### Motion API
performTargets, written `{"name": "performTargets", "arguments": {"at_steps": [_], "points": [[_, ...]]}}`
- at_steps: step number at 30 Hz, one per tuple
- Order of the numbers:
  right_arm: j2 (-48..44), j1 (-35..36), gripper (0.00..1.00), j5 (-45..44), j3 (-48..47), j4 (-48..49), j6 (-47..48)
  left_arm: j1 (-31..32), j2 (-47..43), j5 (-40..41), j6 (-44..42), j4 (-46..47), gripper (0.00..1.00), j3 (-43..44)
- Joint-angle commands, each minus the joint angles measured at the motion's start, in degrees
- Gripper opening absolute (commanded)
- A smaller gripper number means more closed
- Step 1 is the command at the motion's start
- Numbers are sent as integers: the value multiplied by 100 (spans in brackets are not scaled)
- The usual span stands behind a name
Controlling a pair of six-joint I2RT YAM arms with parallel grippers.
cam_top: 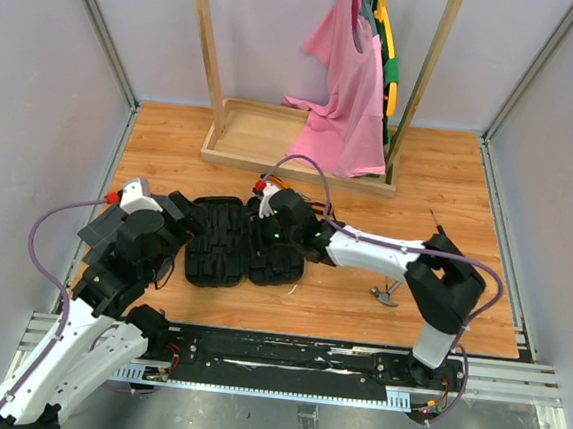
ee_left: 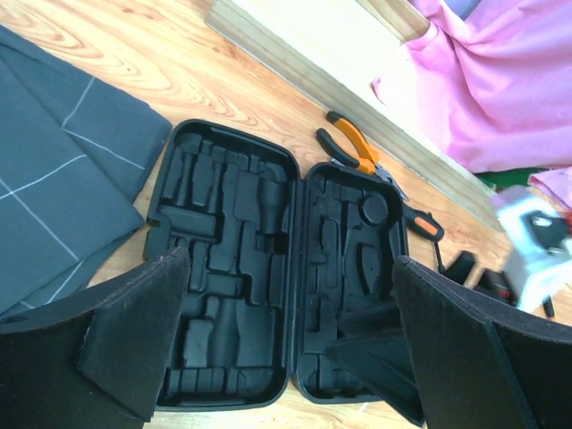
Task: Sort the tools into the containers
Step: Open the storage box at the center of the board.
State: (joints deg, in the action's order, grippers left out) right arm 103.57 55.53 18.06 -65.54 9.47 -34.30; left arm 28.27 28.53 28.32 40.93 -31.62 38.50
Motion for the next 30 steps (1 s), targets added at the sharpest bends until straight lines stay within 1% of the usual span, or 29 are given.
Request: {"name": "performTargets", "arguments": {"at_steps": [1,4,10,14,16,19,24,30], "points": [[-896,12,46,-884,422,-454,620,37,306,-358,-171,473,99,-88],[-1390,-151,49,-1260,801,-624,677,31,661,-505,-205,603,99,-77],[-2386,-679,59,-1975,1607,-964,669,38,1529,-1000,-247,949,99,-58],[-3059,-1178,68,-2072,2136,-1055,472,51,2189,-1280,-228,1211,99,-60],[-3331,-1411,71,-2154,2444,-1062,384,106,2497,-1336,-219,1323,99,-51],[-3621,-1594,72,-2221,2727,-1067,308,284,2886,-1316,-222,1539,99,-53],[-3776,-1727,72,-2211,2942,-1079,239,562,3670,-1128,-280,1604,98,78],[-3873,-1771,73,-2184,3054,-1081,201,768,4467,-953,-513,1904,90,225]]}}
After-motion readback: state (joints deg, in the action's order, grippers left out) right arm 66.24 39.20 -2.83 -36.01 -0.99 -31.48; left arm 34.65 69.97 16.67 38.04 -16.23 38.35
